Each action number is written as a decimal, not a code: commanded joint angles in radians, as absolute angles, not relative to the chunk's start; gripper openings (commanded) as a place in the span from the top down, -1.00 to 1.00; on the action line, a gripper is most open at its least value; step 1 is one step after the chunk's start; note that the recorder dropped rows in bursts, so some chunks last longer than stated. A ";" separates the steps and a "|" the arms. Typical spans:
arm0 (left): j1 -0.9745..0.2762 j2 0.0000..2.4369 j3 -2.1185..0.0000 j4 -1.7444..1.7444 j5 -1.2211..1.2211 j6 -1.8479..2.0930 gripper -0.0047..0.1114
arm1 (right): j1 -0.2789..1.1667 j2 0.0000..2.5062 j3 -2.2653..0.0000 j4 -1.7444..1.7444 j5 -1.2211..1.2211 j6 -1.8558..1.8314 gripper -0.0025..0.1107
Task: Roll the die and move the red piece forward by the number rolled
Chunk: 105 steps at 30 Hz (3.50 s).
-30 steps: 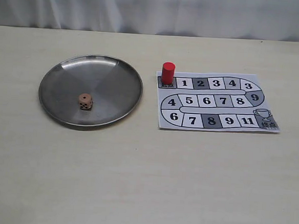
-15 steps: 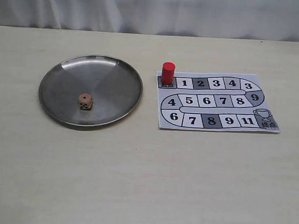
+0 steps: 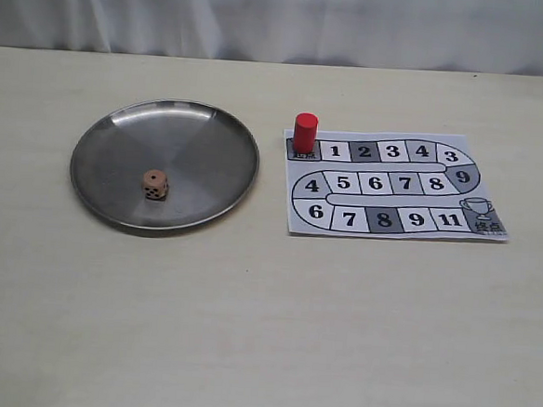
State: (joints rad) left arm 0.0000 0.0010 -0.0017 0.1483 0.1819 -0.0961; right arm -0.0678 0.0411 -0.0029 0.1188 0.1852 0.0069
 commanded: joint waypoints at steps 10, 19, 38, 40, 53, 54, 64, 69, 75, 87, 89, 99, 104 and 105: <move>-0.001 0.000 0.000 0.145 0.173 -0.099 0.92 | -0.072 0.044 0.000 0.168 -0.097 0.049 0.88; -0.001 0.000 0.000 0.145 0.173 -0.099 0.92 | -0.072 0.064 -0.004 0.123 -0.352 0.075 0.88; -0.001 0.000 0.000 0.145 0.173 -0.099 0.92 | 0.184 1.196 -0.364 0.118 -0.037 0.064 0.88; -0.001 0.000 0.000 0.145 0.173 -0.099 0.92 | 0.276 1.300 -0.430 0.118 -0.051 0.064 0.88; -0.001 0.000 0.000 0.145 0.173 -0.099 0.92 | 0.636 1.917 -1.212 0.110 0.228 -0.009 -0.19; -0.001 0.000 0.000 0.145 0.173 -0.099 0.92 | 0.647 1.958 -1.276 0.110 0.252 -0.014 -0.23; -0.001 0.000 0.000 0.145 0.173 -0.099 0.92 | 0.727 2.403 -1.901 0.172 0.510 -0.101 -0.27; -0.001 0.000 0.000 0.145 0.173 -0.099 0.92 | 0.712 2.428 -1.907 0.165 0.510 -0.128 -0.03; -0.001 0.000 0.000 0.145 0.173 -0.099 0.92 | 0.708 2.428 -1.907 0.165 0.521 -0.164 0.75; -0.001 0.000 0.000 0.145 0.173 -0.099 0.92 | 0.707 2.398 -1.909 0.153 0.585 -0.164 0.88; -0.001 0.000 0.000 0.145 0.173 -0.099 0.92 | 0.700 2.365 -1.927 0.116 0.638 -0.164 0.88; -0.001 0.000 0.000 0.145 0.173 -0.099 0.92 | 0.575 2.107 -1.962 0.093 0.912 -0.142 0.88; -0.001 0.000 0.000 0.145 0.173 -0.099 0.92 | 0.460 2.034 -1.941 0.062 0.974 -0.142 0.88; -0.001 0.000 0.000 0.145 0.173 -0.099 0.92 | 0.437 2.030 -1.930 0.064 0.971 -0.137 0.88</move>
State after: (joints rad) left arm 0.0000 0.0010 -0.0017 0.1483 0.1819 -0.0961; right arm 0.5044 2.0521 -1.9558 0.0821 0.9454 -0.1432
